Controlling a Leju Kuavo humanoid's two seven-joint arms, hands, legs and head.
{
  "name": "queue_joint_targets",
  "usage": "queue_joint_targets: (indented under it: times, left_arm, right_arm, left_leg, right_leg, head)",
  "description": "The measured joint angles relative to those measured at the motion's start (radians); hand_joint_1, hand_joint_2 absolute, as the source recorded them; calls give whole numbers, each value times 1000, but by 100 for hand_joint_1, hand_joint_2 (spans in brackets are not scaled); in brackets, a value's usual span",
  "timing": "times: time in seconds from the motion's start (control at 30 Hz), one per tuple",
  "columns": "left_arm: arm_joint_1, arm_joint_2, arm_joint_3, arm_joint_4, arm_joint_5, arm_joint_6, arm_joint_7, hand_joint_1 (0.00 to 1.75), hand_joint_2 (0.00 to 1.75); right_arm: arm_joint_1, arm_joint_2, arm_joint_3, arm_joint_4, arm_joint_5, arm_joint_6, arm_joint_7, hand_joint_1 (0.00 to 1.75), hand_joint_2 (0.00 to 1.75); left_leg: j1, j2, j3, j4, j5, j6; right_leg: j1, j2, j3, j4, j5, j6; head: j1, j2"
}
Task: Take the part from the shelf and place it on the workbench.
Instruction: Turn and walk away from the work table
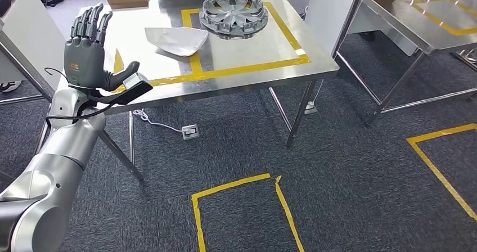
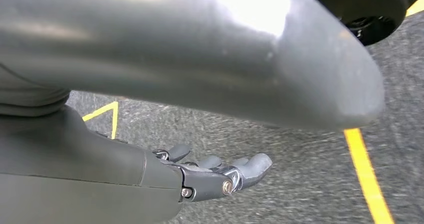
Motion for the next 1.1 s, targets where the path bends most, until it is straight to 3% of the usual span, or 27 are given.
queue_joint_targets:
  times: [0.03, 0.1, 0.17, 0.23, 0.3, 0.33, 0.4, 0.47, 0.5, 0.53, 0.57, 0.6, 0.63, 0.7, 0.73, 0.8, 0.83, 0.9, 0.97, 1.0, 1.03, 1.07, 1.1]
  left_arm:
    - [1, 1, 0, 0, -2, 0, 4, 0, 0]
    - [2, 5, 0, -1, -6, 0, 8, 0, 0]
    - [1, 9, 0, -5, -11, 0, 13, 0, 0]
    - [1, 13, 0, -8, -18, 0, 20, 0, 0]
    - [0, 18, 0, -8, -23, 0, 23, 0, 0]
    - [0, 22, 0, -8, -24, 0, 25, 0, 0]
    - [-2, 30, 0, -7, -25, 0, 26, 0, 0]
    - [-2, 36, 0, -4, -25, 0, 28, 0, 0]
    - [-1, 39, 0, -2, -25, 0, 30, 0, 0]
    - [-1, 41, 0, 0, -25, 0, 33, 0, 0]
    - [-1, 43, 0, 3, -25, 0, 35, 0, 0]
    - [-2, 45, 0, 4, -25, 0, 38, 0, 0]
    - [-4, 47, 0, 5, -25, 0, 42, 0, 0]
    - [-10, 51, 0, 5, -26, 0, 49, 0, 0]
    - [-13, 53, 0, 6, -27, 0, 53, 0, 0]
    - [-16, 59, 0, 10, -25, 0, 56, 0, 0]
    - [-18, 61, 1, 14, -23, 0, 57, 0, 0]
    - [-24, 65, 3, 20, -16, 0, 57, 0, 0]
    - [-28, 71, 5, 28, -9, 0, 61, 0, 0]
    - [-29, 75, 6, 35, -7, 0, 67, 0, 0]
    - [-28, 79, 6, 44, -6, -4, 78, 0, 0]
    - [-28, 83, 6, 56, -5, -21, 99, 0, 44]
    - [-28, 87, 6, 70, -2, -51, 128, 0, 87]
  right_arm:
    - [0, 0, 0, 0, 1, -1, 0, 0, 0]
    - [-1, 0, 0, 0, 4, -4, 1, 0, 0]
    - [-4, -3, 0, 0, 4, -8, 2, 0, 0]
    - [-6, -5, 0, -1, 5, -10, 3, 0, 0]
    - [-7, -3, 0, -1, 5, -10, 4, 0, 0]
    - [-7, -3, 0, 0, 4, -10, 5, 0, 0]
    - [-8, -1, 0, 0, 3, -11, 5, 0, 0]
    - [-9, -1, 0, 0, 1, -11, 5, 0, 0]
    - [-9, -1, 0, 0, 0, -11, 6, 0, 0]
    - [-9, -1, 0, 0, -2, -11, 6, 0, 0]
    - [-9, -1, 0, 0, -3, -11, 6, 0, 0]
    - [-9, -1, 0, 0, -3, -11, 6, 0, 0]
    - [-9, 0, 0, 0, -3, -12, 6, 0, 0]
    - [-10, 0, 0, 0, -4, -14, 6, 0, 0]
    - [-9, -1, 0, 0, -5, -16, 6, 0, 0]
    - [-7, -1, -1, 0, -7, -17, 7, 0, 0]
    - [-5, -1, -1, 0, -9, -18, 8, 0, 0]
    - [-3, -1, -2, 0, -11, -19, 12, 0, 0]
    - [-3, -1, -2, 0, -13, -20, 16, 0, 0]
    - [-3, -1, -2, 0, -13, -20, 17, 0, 0]
    - [-3, -1, -2, 0, -13, -21, 17, 0, 0]
    - [-3, -2, -2, 0, -13, -21, 18, 0, 0]
    - [-4, -2, -2, 0, -12, -21, 20, 0, 0]
  left_leg:
    - [-2, 0, -16, 1, 12, 0]
    - [-6, 0, -44, 2, 34, -3]
    - [-9, 1, -62, 2, 54, -9]
    - [-5, 4, -67, -3, 72, -20]
    - [-2, 4, -68, -10, 87, -33]
    - [-2, 3, -73, -5, 77, -39]
    - [0, 0, -96, 59, 1, -49]
    - [3, 0, -124, 183, -94, -59]
    - [4, 0, -130, 236, -113, -63]
    - [6, 0, -123, 265, -106, -67]
    - [7, 0, -102, 262, -82, -70]
    - [9, 0, -64, 228, -56, -72]
    - [12, 0, -13, 166, -47, -75]
    - [11, -2, 73, 40, -70, -69]
    - [9, -3, 92, 6, -85, -62]
    - [6, -2, 85, -3, -78, -40]
    - [6, 0, 79, -2, -69, -29]
    - [8, 3, 59, -4, -45, -13]
    - [7, 3, 29, -3, -20, -7]
    - [6, 2, 14, -3, -8, -7]
    - [5, 1, -1, -2, 2, -7]
    - [4, 1, -15, -2, 12, -9]
    - [3, 1, -27, -1, 21, -11]
  right_leg:
    - [1, 0, 11, 19, 10, -3]
    - [7, 1, 85, -44, 55, -16]
    - [17, 2, 188, -181, 52, -36]
    - [26, 2, 233, -260, 32, -48]
    - [27, 0, 228, -275, 50, -54]
    - [24, -2, 222, -281, 63, -59]
    - [16, -6, 203, -291, 91, -68]
    - [15, -6, 173, -291, 117, -71]
    - [14, -7, 156, -291, 129, -69]
    - [12, -7, 139, -289, 142, -67]
    - [10, -8, 122, -287, 154, -64]
    - [8, -9, 104, -283, 165, -60]
    - [7, -10, 89, -277, 175, -54]
    - [7, -10, 68, -266, 193, -41]
    - [8, -9, 64, -265, 202, -35]
    - [6, -8, 60, -270, 220, -23]
    - [4, -7, 55, -265, 213, -17]
    - [1, -6, 31, -206, 143, -8]
    - [1, -5, -3, -77, 42, -2]
    - [1, -5, -13, -16, 16, -1]
    - [1, -5, -10, 21, 13, -2]
    - [2, -4, 9, 24, 31, -5]
    - [4, -4, 44, -8, 57, -11]
  head:
    - [0, 0]
    - [0, 0]
    - [-1, 0]
    - [0, 0]
    - [2, 0]
    - [2, 0]
    - [0, 0]
    - [-3, 0]
    - [-3, 0]
    - [-3, 0]
    - [-3, 0]
    - [-3, 0]
    - [-4, 0]
    - [-4, 0]
    - [-3, 0]
    - [-3, 0]
    - [-3, 0]
    - [-1, 0]
    - [2, 0]
    - [2, 0]
    - [2, 0]
    - [2, 0]
    - [2, 0]
